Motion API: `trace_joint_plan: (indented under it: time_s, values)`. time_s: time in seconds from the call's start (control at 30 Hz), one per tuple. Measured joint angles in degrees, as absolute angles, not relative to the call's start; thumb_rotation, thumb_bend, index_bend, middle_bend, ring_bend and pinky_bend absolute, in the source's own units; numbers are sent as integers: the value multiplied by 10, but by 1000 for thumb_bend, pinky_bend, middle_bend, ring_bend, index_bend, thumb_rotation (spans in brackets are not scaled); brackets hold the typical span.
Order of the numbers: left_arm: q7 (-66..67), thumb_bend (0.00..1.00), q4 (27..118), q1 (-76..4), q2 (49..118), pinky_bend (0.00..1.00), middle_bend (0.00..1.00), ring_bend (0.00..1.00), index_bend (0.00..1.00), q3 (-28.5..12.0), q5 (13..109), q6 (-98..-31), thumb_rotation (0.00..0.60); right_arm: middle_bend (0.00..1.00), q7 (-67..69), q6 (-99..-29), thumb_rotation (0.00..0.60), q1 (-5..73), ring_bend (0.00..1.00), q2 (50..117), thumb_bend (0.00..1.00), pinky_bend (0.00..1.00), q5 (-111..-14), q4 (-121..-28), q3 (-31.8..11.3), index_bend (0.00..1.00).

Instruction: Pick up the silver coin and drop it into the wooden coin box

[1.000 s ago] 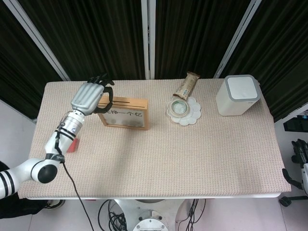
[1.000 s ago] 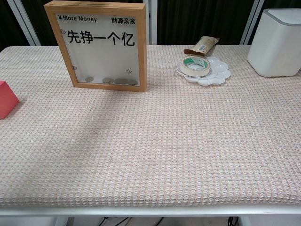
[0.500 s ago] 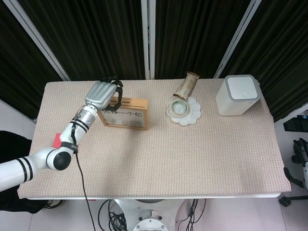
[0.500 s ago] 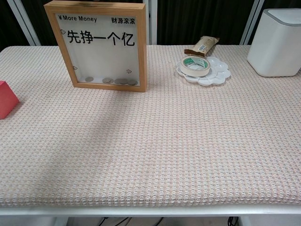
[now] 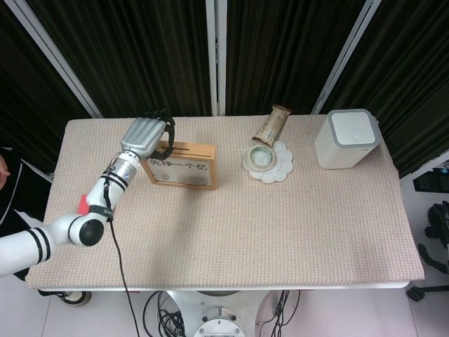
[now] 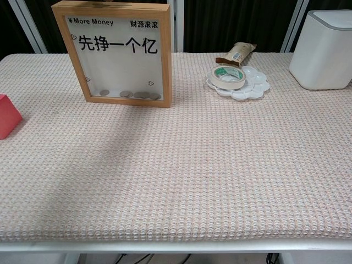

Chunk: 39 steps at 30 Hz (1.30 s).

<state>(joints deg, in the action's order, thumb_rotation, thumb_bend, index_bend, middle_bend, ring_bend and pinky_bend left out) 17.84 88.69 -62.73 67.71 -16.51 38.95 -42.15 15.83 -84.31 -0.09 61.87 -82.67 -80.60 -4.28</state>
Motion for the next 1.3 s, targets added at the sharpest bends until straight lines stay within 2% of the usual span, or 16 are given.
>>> trace_joint_plan:
  time_s: [0.57,0.63,0.8,0.93,1.17,1.3]
  values:
    - [155,393,864,-632,683,97,229,25,635,-149,406,-409,600,0,157,-828,600,3,0,625,281,0,-818,-798,-44,0]
    - [154,392,864,-633,683,97,229,25,574,-148,409,-409,600,0,157,-827,600,3,0,626,281,0,-818,-799,-44,0]
    - [146,391,864,-631,681,95,229,25,337,-146,418,-408,600,0,156,-826,600,4,0,626,283,0,-819,-799,-44,0]
    - [137,391,864,-627,680,95,226,25,222,-144,429,-408,600,0,154,-828,600,4,0,626,283,0,-820,-800,-43,0]
    - [124,384,884,-617,667,96,226,25,193,-147,447,-421,600,0,151,-832,600,3,0,623,284,0,-821,-807,-44,0]
    - [121,341,922,-601,648,101,224,25,195,-148,469,-451,600,0,151,-839,600,1,0,620,284,0,-823,-811,-45,0]
